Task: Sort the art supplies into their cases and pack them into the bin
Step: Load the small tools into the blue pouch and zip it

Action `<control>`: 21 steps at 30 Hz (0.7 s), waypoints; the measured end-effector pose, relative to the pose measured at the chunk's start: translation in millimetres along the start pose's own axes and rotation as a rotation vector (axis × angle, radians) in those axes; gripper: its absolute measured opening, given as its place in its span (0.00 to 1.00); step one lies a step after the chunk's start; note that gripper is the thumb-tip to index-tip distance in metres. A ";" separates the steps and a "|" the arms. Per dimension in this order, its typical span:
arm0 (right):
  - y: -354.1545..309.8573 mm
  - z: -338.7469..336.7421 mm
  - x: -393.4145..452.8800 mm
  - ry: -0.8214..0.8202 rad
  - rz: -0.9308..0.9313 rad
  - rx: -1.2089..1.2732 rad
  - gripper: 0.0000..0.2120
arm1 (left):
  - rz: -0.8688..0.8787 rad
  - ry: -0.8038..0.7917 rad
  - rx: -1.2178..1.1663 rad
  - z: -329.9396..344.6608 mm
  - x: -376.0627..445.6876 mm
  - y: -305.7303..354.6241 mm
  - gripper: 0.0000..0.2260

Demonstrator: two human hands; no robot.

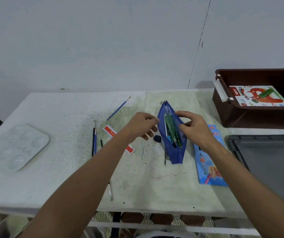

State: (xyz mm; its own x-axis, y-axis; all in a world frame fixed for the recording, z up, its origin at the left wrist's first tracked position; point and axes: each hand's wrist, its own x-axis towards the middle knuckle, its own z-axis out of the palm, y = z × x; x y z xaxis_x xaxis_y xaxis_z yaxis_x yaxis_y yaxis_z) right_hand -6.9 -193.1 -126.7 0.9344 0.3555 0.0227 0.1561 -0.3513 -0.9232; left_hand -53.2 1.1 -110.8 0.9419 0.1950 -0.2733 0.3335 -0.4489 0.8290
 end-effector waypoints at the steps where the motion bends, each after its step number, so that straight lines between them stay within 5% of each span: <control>1: 0.2 -0.3 0.3 0.006 -0.006 -0.037 0.17 | -0.003 0.005 0.014 -5.0 -2.2 -0.9 0.13; 8: -0.6 3.2 3.9 -0.094 -0.012 -0.151 0.17 | -0.222 0.358 0.561 -73.7 -16.5 -60.8 0.08; 11: -2.5 10.9 3.7 -0.090 -0.049 -0.158 0.19 | -0.353 0.368 0.607 -98.1 -32.9 -86.9 0.04; 18: -20.8 27.3 4.5 -0.031 -0.123 -0.025 0.27 | -0.363 0.322 0.469 -82.6 -52.3 -96.9 0.11; 21: -19.7 29.8 7.6 -0.040 -0.109 -0.020 0.19 | -0.363 0.304 0.544 -67.3 -52.7 -97.0 0.13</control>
State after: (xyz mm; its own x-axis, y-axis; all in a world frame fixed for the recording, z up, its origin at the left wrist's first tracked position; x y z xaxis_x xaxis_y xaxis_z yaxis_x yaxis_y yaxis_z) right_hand -12.3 -157.7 -119.8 0.8980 0.4269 0.1063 0.2625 -0.3261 -0.9081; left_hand -137.9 93.1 -144.0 0.7421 0.6127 -0.2718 0.6700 -0.6651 0.3298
